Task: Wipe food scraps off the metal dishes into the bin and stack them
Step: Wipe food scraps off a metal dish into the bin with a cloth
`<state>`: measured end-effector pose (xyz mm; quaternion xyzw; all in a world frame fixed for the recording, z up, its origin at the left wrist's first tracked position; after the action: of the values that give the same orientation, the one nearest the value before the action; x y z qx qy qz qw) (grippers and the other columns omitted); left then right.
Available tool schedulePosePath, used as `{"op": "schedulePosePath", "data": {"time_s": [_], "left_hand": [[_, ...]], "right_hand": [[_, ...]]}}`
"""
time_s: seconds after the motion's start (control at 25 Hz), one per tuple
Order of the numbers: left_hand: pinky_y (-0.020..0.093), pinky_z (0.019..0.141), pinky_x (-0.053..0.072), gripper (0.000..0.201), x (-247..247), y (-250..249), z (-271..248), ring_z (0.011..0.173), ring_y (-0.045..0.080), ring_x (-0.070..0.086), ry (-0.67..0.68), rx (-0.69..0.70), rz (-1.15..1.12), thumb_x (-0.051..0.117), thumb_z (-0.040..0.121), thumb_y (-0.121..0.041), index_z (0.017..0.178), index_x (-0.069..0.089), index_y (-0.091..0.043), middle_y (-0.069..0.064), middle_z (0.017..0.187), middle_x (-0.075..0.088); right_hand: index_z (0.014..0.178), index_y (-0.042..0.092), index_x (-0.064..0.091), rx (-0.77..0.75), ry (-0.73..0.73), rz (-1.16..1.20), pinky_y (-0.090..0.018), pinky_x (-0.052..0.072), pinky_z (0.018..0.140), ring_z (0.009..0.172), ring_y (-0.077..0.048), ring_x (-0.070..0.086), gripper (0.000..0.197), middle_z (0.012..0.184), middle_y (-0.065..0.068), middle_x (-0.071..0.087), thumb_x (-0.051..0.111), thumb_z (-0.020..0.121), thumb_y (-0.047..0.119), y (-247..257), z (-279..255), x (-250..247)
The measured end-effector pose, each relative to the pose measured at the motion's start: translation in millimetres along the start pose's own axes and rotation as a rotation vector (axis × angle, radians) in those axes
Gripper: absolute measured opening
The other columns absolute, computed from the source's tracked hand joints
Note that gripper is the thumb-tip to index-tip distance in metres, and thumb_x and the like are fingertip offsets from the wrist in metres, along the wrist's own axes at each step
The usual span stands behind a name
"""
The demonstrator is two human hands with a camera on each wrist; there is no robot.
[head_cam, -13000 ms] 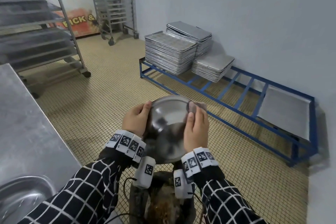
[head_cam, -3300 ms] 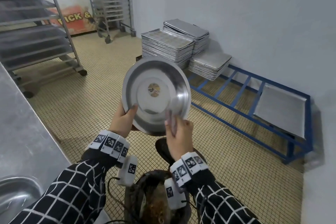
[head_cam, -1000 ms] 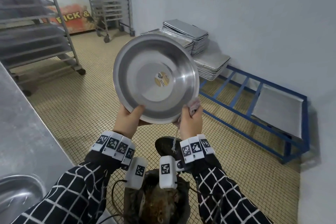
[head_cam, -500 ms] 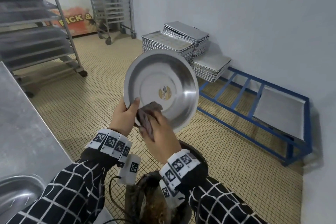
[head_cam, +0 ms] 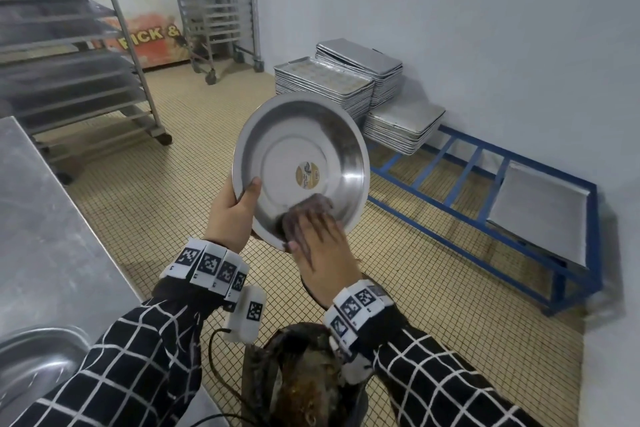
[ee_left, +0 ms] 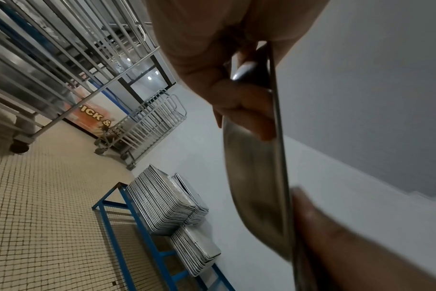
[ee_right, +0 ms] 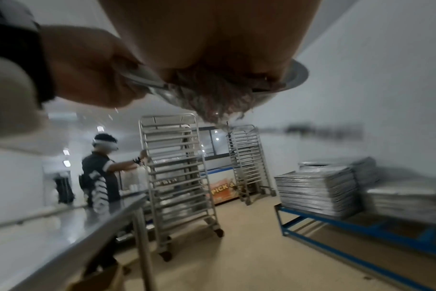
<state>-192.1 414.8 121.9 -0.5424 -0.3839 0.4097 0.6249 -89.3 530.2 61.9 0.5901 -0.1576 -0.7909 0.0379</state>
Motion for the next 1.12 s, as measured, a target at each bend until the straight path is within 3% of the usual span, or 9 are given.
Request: {"op": "schedulePosePath", "data": {"time_s": [0.12,0.28,0.48,0.56,0.64,0.72,0.8,0.88,1.12], "left_hand": [[0.025,0.084,0.050,0.017,0,1,3,0.102,0.014,0.061,-0.048,-0.009,-0.038,0.053,0.095,-0.025,0.110,0.059,-0.029,-0.008,0.103,0.066],[0.043,0.091,0.050,0.024,-6,0,4,0.105,0.024,0.062,-0.063,-0.027,-0.081,0.057,0.085,-0.030,0.108,0.063,-0.027,0.000,0.107,0.069],[0.044,0.080,0.054,0.016,-10,2,0,0.095,0.028,0.065,-0.052,-0.048,-0.056,0.057,0.088,-0.028,0.102,0.064,-0.026,0.002,0.098,0.070],[0.039,0.073,0.054,0.012,-6,4,-6,0.088,0.025,0.065,-0.059,-0.060,-0.064,0.055,0.093,-0.021,0.100,0.064,-0.025,0.002,0.094,0.069],[0.037,0.067,0.053,0.012,-1,7,-11,0.083,0.025,0.065,-0.043,-0.081,-0.063,0.053,0.094,-0.018,0.100,0.063,-0.020,0.004,0.090,0.068],[0.044,0.069,0.054,0.010,2,11,-15,0.082,0.030,0.064,-0.023,-0.101,-0.040,0.054,0.094,-0.019,0.096,0.063,-0.018,0.006,0.088,0.068],[0.045,0.073,0.052,0.012,0,13,-16,0.080,0.029,0.063,-0.023,-0.095,-0.011,0.054,0.094,-0.019,0.088,0.064,-0.019,0.004,0.083,0.067],[0.040,0.068,0.051,0.016,-3,15,-17,0.076,0.024,0.062,-0.034,-0.097,-0.016,0.053,0.095,-0.019,0.083,0.063,-0.021,-0.002,0.076,0.067],[0.032,0.068,0.056,0.025,-8,17,-17,0.086,0.021,0.067,-0.001,0.050,0.113,0.060,0.089,-0.014,0.107,0.058,-0.031,0.000,0.098,0.066]], "right_hand": [[0.143,0.018,0.036,-0.073,-0.155,0.231,-0.033,0.017,0.117,0.141,-0.018,0.029,0.057,0.148,-0.004,0.041,0.019,0.100,0.049,33,-12,-7],[0.138,0.016,0.046,-0.046,-0.200,0.033,-0.036,0.021,0.116,0.134,-0.016,0.039,0.055,0.141,-0.001,0.050,0.020,0.100,0.045,10,-14,-10],[0.151,0.026,0.019,0.192,-0.177,-0.070,-0.044,0.002,0.120,0.147,-0.016,-0.007,0.059,0.159,0.007,0.007,0.012,0.097,0.048,-60,-9,-16],[0.151,0.028,0.015,0.251,-0.244,0.066,-0.040,0.020,0.118,0.147,-0.015,-0.005,0.056,0.159,0.012,-0.001,0.020,0.098,0.047,-73,-5,-25],[0.151,0.030,0.014,0.303,-0.335,0.263,-0.026,0.046,0.094,0.139,-0.014,0.031,0.057,0.158,0.018,-0.003,0.035,0.099,0.041,-75,-1,-38],[0.151,0.033,0.010,0.418,-0.370,0.390,-0.019,0.050,0.072,0.107,-0.006,0.054,0.063,0.159,0.012,0.013,0.043,0.098,0.039,-76,2,-48],[0.150,0.032,0.018,0.504,-0.425,0.578,-0.017,0.049,0.071,0.093,-0.002,0.057,0.064,0.127,0.007,0.055,0.050,0.096,0.037,-82,5,-55],[0.143,0.028,0.035,0.544,-0.462,0.704,-0.009,0.042,0.069,0.086,0.003,0.057,0.054,0.096,0.021,0.057,0.057,0.094,0.031,-90,6,-59],[0.120,0.016,0.052,0.679,-0.492,0.791,-0.024,0.051,0.075,0.092,-0.013,0.061,0.028,0.098,0.008,0.061,0.059,0.092,0.019,-92,1,-52]]}}
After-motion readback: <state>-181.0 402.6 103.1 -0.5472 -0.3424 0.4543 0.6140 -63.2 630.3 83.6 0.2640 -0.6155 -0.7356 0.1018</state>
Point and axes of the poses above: each hand's wrist, its own z-axis towards the middle knuckle, its own x-axis out of the palm, y = z × x, the point moved 4 cm from there along z, towards the middle knuckle
